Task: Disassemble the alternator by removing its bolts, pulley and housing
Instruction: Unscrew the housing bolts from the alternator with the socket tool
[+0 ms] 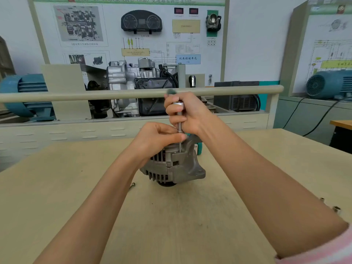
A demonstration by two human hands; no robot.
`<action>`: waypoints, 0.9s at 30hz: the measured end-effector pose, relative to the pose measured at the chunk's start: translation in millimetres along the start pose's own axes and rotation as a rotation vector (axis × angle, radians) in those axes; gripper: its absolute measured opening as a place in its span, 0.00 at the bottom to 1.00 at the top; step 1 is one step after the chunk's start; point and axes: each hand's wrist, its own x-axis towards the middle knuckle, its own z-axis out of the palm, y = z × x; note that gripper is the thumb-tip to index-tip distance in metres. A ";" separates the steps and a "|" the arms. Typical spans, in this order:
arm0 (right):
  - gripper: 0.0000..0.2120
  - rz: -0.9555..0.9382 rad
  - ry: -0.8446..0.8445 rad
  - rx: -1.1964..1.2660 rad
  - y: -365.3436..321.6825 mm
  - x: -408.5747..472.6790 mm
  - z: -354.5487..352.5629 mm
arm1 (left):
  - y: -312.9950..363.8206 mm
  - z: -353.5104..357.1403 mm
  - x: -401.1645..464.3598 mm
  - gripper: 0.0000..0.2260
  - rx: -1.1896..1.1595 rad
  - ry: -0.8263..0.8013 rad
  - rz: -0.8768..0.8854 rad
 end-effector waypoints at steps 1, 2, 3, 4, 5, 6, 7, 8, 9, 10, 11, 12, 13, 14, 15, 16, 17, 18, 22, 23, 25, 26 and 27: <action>0.12 -0.149 0.157 -0.022 6.5 -0.4 3.7 | -0.8 2.4 0.9 0.05 0.030 0.031 0.005; 0.10 -0.311 0.322 -0.026 12.9 -0.4 7.1 | -1.5 5.2 2.1 0.06 0.088 0.071 0.016; 0.08 -0.452 0.458 0.001 18.2 -0.4 9.7 | -2.0 7.8 3.1 0.06 0.152 0.104 0.032; 0.07 -0.534 0.537 0.041 21.7 1.2 11.9 | -1.9 9.8 3.3 0.06 0.194 0.121 0.045; 0.07 -0.544 0.556 0.064 22.3 2.7 13.4 | -1.8 10.4 3.1 0.05 0.206 0.122 0.049; 0.09 -0.491 0.544 0.053 20.1 3.4 14.2 | -1.6 10.0 2.6 0.04 0.192 0.109 0.040; 0.10 -0.400 0.506 -0.002 16.1 3.4 14.5 | -1.5 8.7 2.4 0.02 0.166 0.086 0.026; 0.10 -0.290 0.445 -0.069 11.3 3.4 14.3 | -0.8 6.7 1.4 0.03 0.143 0.056 0.011; 0.11 -0.170 0.358 -0.114 5.9 3.9 13.2 | -0.8 4.2 0.9 0.04 0.127 0.019 -0.002; 0.13 -0.060 0.253 -0.126 0.4 4.8 10.7 | -1.0 2.2 0.6 0.04 0.109 -0.016 -0.015; 0.15 0.032 0.139 -0.109 -4.4 6.6 7.1 | -1.5 0.6 0.7 0.03 0.084 -0.041 -0.020; 0.15 0.115 0.025 -0.074 -8.3 8.4 3.3 | -1.3 -0.6 0.1 0.02 0.053 -0.056 -0.020; 0.14 0.184 -0.082 -0.060 -10.5 8.6 0.0 | -1.5 -1.5 0.0 0.01 0.024 -0.060 -0.017; 0.14 0.219 -0.169 -0.066 -11.7 7.2 -3.2 | -1.4 -2.2 0.1 0.01 0.003 -0.053 -0.016; 0.14 0.234 -0.227 -0.070 -12.3 4.8 -5.4 | -1.4 -2.5 0.8 0.01 -0.002 -0.038 -0.015; 0.14 0.236 -0.248 -0.061 -12.2 3.4 -6.6 | -1.1 -1.8 1.3 0.02 -0.002 -0.019 -0.015; 0.14 0.221 -0.231 -0.027 -11.2 1.8 -6.2 | -0.9 -0.6 2.1 0.03 0.002 -0.002 -0.009; 0.14 0.167 -0.151 0.016 -8.2 1.7 -3.8 | -0.3 0.9 2.1 0.03 0.009 0.013 -0.001; 0.08 -0.460 0.488 0.070 17.4 -1.3 8.4 | -0.6 6.8 4.9 0.05 0.137 0.092 0.022; 0.06 -0.548 0.559 0.078 20.7 -0.8 10.9 | -0.4 7.7 5.6 0.05 0.171 0.103 0.029; 0.09 -0.492 0.547 0.056 18.7 0.4 13.7 | -0.7 9.0 5.1 0.05 0.172 0.103 0.028; 0.10 -0.401 0.509 -0.007 14.4 0.8 15.4 | -0.9 8.6 4.7 0.04 0.153 0.095 0.019; 0.10 -0.305 0.457 -0.073 9.2 1.9 15.2 | -1.3 7.4 4.6 0.05 0.137 0.082 0.011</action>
